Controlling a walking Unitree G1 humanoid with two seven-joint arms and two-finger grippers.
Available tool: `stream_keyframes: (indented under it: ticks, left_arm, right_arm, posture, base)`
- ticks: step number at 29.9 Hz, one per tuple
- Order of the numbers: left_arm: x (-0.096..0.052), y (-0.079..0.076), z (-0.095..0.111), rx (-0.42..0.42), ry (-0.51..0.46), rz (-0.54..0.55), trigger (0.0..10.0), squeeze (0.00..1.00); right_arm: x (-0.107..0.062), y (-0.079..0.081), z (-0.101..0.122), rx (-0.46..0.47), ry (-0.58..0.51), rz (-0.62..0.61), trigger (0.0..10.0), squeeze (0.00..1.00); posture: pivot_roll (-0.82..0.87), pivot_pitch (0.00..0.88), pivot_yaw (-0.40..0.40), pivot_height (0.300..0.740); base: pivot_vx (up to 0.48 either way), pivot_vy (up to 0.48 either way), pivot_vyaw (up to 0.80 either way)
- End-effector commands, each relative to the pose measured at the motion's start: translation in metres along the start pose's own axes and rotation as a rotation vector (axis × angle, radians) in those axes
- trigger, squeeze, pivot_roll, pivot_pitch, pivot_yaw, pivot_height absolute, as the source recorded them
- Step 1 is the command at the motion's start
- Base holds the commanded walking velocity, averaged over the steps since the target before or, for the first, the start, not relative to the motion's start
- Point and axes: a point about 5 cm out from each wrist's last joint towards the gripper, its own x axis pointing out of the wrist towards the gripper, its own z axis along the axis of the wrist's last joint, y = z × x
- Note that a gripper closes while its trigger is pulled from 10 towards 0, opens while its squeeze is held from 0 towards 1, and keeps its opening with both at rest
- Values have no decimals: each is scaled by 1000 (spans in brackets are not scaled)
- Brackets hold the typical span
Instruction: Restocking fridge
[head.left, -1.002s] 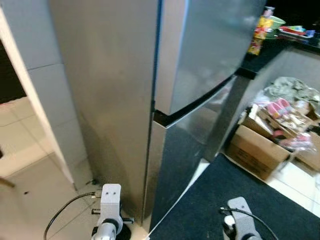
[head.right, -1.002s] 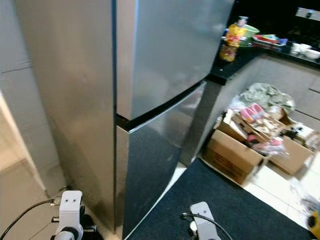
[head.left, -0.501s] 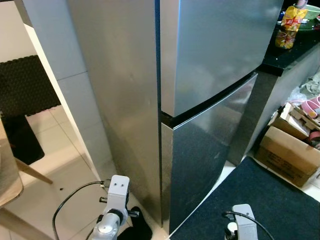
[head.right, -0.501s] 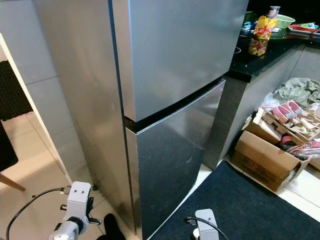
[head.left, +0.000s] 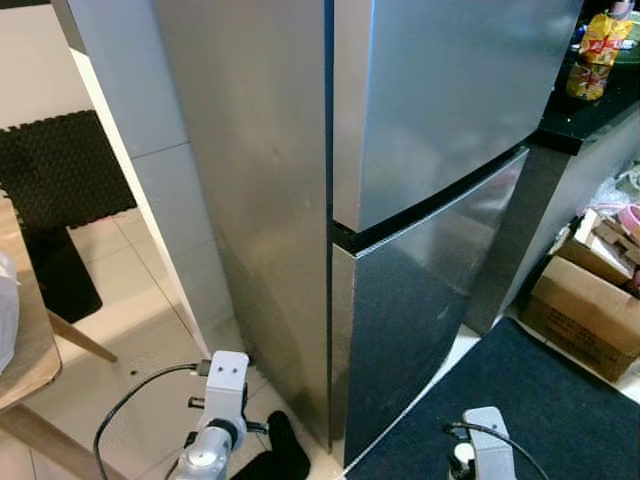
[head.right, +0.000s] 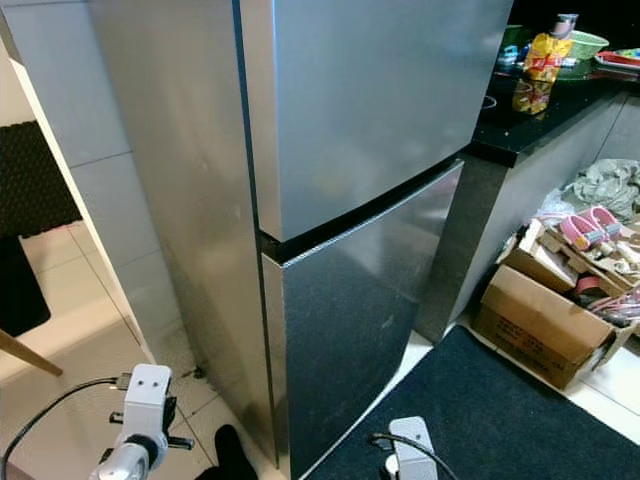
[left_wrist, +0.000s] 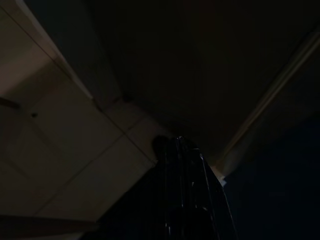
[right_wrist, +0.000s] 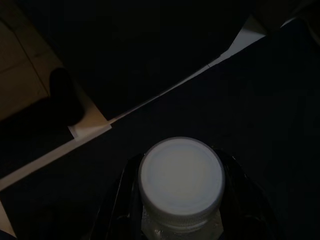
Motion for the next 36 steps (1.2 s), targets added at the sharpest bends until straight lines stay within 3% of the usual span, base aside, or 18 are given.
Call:
stream_keyframes:
  ticks: [1, 12, 15, 28, 36]
  left_arm:
    - [-1, -4, -6, -29, 24, 3, 10000, 0]
    - [1, -6, -3, -40, 23, 1, 10000, 0]
    - [2, -5, -3, -78, 31, 21, 10000, 0]
    - [2, -8, -2, -61, 23, -8, 10000, 0]
    - [2, -12, -2, -73, 19, -24, 10000, 0]
  right_arm:
    - [1, -4, 9, -28, -42, -4, 10000, 0]
    - [-1, -12, 7, -32, -39, -19, 10000, 0]
    - [-1, -13, 7, -31, -41, -20, 10000, 0]
    - [-1, -13, 8, -38, -43, -18, 10000, 0]
    - [-1, -12, 9, -49, -45, -10, 10000, 0]
  posture:
    - [38, 18, -30, 726]
    - [20, 16, -28, 726]
    - [9, 14, -20, 726]
    - [10, 17, -22, 726]
    - [7, 13, -21, 726]
  base:
    - [0, -330, 0]
    - [0, -333, 0]
    - [0, 0, 0]
    - [0, 0, 0]
    - [0, -480, 0]
